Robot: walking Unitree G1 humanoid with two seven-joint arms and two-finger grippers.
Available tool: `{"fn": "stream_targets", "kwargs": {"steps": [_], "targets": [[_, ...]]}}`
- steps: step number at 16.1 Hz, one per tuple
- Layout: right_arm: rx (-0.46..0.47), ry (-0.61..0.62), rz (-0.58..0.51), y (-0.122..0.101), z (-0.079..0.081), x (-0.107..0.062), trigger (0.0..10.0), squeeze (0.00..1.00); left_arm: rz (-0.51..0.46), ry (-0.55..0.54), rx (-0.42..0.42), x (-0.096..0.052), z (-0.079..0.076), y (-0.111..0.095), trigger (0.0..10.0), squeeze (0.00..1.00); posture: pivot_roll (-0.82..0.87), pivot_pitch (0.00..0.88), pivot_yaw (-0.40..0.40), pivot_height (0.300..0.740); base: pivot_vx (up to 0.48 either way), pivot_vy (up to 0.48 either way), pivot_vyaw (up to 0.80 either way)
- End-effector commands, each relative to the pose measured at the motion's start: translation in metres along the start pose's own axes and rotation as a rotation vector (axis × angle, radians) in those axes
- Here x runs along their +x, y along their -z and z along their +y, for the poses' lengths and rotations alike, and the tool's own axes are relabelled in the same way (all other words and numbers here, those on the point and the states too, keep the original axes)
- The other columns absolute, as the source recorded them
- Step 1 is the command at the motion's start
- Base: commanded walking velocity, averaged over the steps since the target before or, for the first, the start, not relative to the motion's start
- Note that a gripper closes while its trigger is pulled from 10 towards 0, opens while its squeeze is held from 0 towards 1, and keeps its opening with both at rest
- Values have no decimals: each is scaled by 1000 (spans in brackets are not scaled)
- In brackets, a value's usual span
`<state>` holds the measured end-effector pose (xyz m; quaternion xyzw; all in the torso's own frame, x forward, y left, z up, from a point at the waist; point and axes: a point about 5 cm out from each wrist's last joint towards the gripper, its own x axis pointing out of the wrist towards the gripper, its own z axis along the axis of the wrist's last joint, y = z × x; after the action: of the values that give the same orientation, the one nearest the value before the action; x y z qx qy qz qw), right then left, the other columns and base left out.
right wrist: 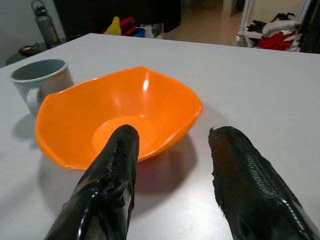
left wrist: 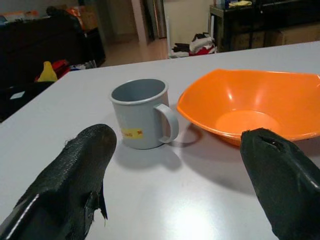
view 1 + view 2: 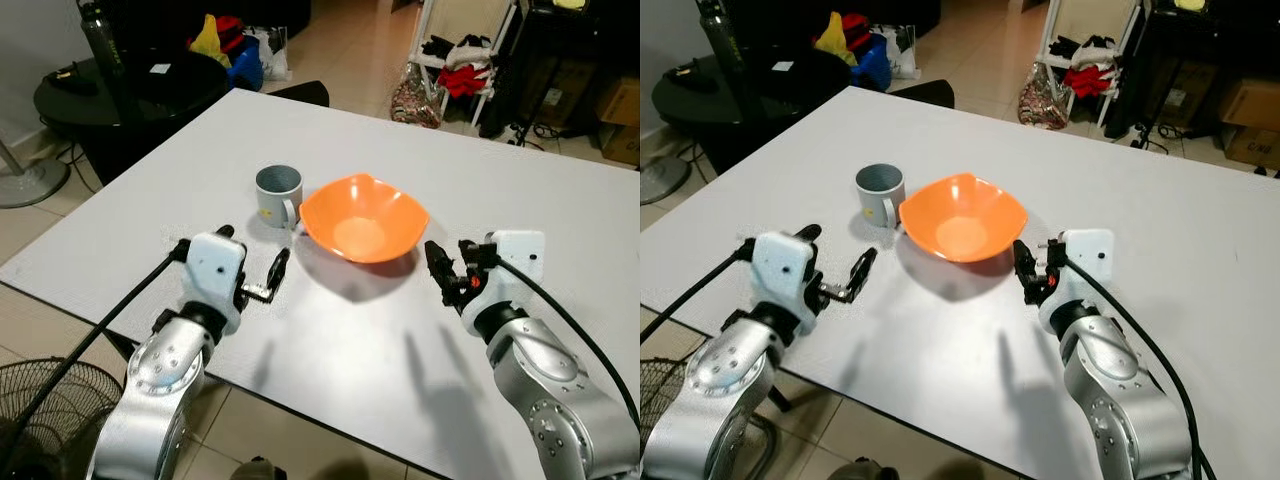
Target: Setting the table
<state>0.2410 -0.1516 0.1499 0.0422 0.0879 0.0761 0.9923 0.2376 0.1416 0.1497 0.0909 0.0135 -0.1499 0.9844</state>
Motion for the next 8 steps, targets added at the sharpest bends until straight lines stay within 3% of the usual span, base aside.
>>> {"fn": "stream_targets", "kwargs": {"steps": [1, 8], "targets": [[-8, -4, 5, 4, 3, -1, 10000, 0, -14, 7, 10, -3, -1, -3, 10000, 0, 135, 0, 3, 740, 0, 0, 0], [-29, 11, -13, 8, 1, -2, 10000, 0, -8, 24, 18, -4, -5, -1, 10000, 0, 124, 0, 10, 740, 0, -291, 0]]}}
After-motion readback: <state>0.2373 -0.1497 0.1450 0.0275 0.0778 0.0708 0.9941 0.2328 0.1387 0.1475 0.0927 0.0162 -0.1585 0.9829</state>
